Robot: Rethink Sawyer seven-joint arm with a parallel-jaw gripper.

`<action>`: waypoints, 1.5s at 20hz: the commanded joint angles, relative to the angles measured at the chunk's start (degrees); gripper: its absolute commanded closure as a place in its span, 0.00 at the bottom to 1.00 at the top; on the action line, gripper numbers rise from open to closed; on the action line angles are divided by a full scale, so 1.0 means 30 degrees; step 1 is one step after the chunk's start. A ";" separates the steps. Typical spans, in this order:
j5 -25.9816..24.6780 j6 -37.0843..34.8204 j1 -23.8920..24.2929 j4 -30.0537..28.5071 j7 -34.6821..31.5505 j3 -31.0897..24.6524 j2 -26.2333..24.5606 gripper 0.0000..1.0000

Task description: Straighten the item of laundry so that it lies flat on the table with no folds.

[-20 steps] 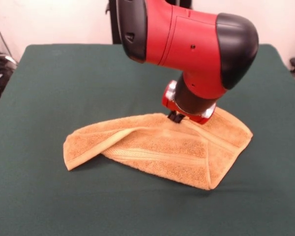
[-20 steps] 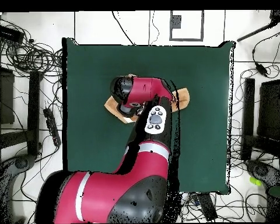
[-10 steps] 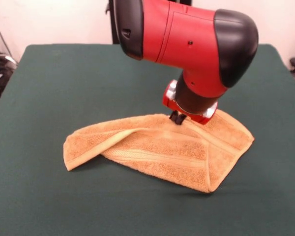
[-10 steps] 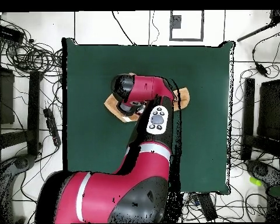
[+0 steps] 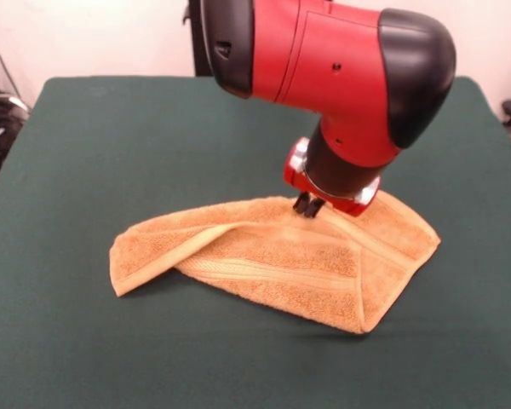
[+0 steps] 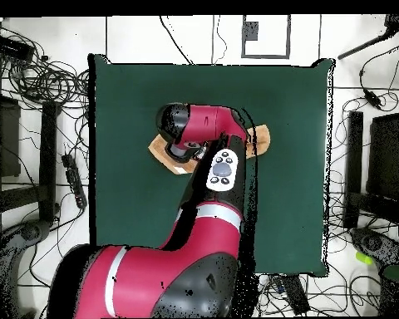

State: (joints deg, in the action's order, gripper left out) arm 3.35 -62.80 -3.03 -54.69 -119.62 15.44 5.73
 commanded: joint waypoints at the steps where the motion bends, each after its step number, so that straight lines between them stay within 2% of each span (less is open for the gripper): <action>1: 0.1173 -0.0044 -0.0054 0.0663 -0.4701 -0.1000 -0.0086 1.00; 5: 0.1162 0.0255 0.0216 0.0688 -0.4249 -0.1136 -0.0275 1.00; 10: 0.0570 0.3298 0.0267 0.0323 -0.4153 -0.1316 -0.1487 1.00; 14: 0.0206 0.4525 0.0139 0.0587 -0.4017 -0.1369 -0.2545 1.00; 20: -0.0595 0.7753 -0.0426 0.0267 -0.4279 -0.1259 -0.3972 1.00; 25: -0.0572 0.7270 -0.0815 0.0507 -0.4497 -0.0996 -0.4251 1.00; 30: -0.0051 0.6303 -0.0464 0.1075 -0.4008 -0.1018 -0.4202 1.00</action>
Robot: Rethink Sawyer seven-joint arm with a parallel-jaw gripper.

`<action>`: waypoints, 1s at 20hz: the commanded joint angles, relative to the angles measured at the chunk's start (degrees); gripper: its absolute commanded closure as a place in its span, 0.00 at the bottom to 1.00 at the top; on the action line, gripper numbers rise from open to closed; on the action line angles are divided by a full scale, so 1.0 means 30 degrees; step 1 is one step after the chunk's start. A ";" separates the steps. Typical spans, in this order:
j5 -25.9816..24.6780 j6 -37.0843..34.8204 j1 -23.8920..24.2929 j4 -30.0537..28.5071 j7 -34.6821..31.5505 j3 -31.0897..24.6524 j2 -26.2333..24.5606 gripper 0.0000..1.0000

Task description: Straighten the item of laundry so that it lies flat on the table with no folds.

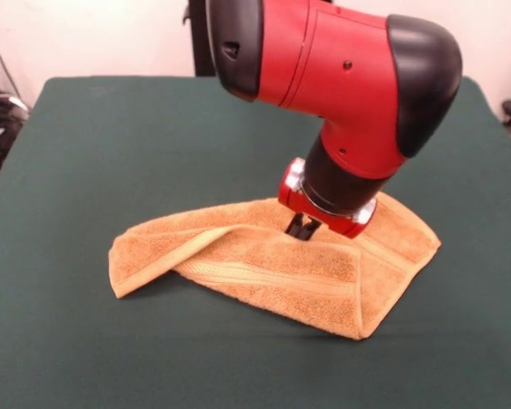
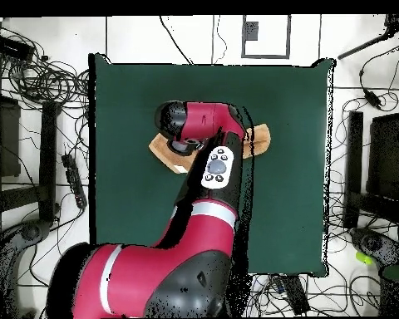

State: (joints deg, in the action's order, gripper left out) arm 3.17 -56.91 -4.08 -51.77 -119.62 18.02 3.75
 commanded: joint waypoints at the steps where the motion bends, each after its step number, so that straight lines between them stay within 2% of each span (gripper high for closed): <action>1: 0.0054 0.4423 -0.0011 0.0199 -0.3969 -0.1884 -0.3578 1.00; 5: -0.0164 0.5284 0.0307 0.0654 -0.3719 -0.1872 -0.3919 1.00; 13: -0.0374 0.4409 0.0759 0.4059 -0.3772 -0.1226 -0.6056 1.00; 20: -0.1246 0.5179 0.1148 0.5724 -0.3081 -0.1056 -0.7165 1.00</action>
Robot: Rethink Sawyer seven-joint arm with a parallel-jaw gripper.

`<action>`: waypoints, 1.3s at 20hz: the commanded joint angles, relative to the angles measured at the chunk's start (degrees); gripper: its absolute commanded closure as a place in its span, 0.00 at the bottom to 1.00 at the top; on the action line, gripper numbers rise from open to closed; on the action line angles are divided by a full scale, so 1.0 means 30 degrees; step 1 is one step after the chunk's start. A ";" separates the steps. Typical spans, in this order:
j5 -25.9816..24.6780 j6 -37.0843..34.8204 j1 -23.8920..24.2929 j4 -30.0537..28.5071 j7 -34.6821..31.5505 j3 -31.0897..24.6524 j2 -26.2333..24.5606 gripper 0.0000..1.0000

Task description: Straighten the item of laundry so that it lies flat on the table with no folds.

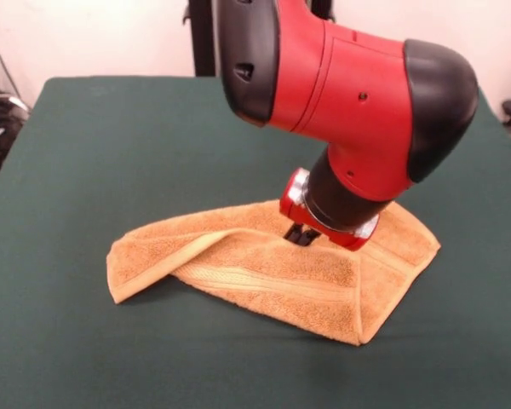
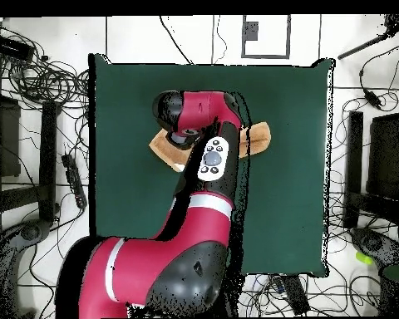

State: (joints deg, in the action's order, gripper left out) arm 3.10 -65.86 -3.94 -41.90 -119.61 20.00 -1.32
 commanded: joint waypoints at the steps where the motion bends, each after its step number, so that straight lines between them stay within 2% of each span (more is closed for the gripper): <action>1: -0.1184 0.7840 0.1169 0.2804 -0.3096 -0.1679 -0.5659 1.00; 5: -0.0964 0.6033 0.1375 0.4274 -0.3172 -0.1507 -0.6220 1.00; 8: -0.1197 0.5634 0.1362 0.4666 -0.2951 -0.1435 -0.6215 1.00; 18: -0.2525 0.7000 0.1484 0.5526 -0.2524 -0.1188 -0.6489 1.00; 26: -0.2453 0.5779 0.1583 0.6417 -0.3386 -0.1105 -0.6694 1.00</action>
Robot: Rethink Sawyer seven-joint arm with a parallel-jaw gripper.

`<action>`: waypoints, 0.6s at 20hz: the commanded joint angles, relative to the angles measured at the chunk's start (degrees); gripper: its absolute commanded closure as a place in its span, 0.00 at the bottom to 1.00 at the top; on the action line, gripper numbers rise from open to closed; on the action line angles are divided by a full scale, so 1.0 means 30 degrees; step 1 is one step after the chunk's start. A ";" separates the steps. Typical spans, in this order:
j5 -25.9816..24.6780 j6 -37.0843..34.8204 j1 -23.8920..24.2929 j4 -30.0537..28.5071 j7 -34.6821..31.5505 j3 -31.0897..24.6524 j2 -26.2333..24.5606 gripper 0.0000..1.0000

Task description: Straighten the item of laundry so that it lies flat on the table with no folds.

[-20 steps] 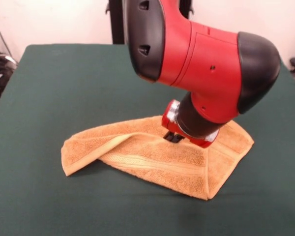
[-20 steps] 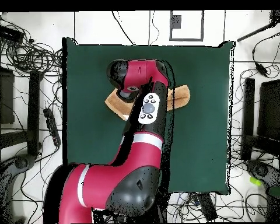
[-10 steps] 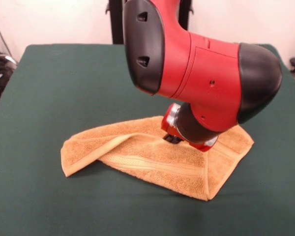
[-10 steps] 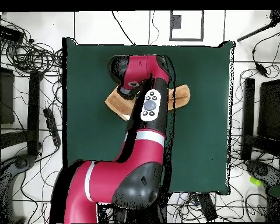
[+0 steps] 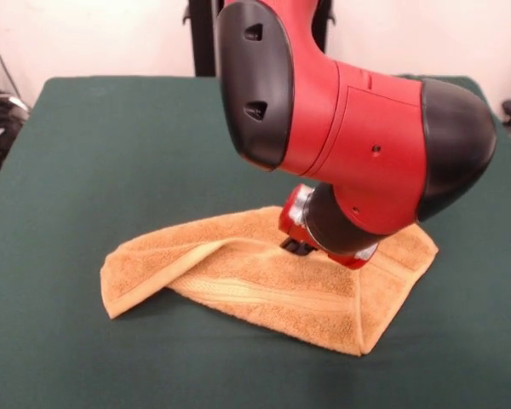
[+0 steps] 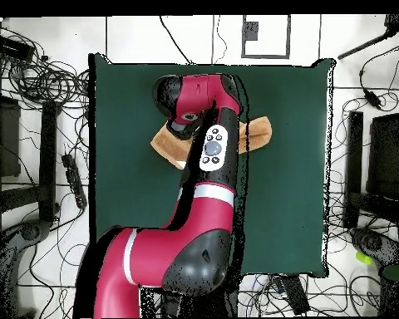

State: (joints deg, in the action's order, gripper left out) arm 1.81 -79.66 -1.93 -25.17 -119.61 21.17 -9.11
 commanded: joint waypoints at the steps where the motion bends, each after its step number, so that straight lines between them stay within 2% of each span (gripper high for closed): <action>1: -0.2054 1.0517 0.0910 0.0736 -0.3546 -0.1542 -0.4016 1.00; 9: -0.2515 1.1846 0.0806 -0.0116 -0.3769 -0.1704 -0.3443 1.00; 12: -0.2417 1.1357 0.0755 -0.0012 -0.3837 -0.1656 -0.3434 1.00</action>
State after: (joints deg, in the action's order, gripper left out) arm -0.53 -71.05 -0.90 -20.80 -119.61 21.22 -9.64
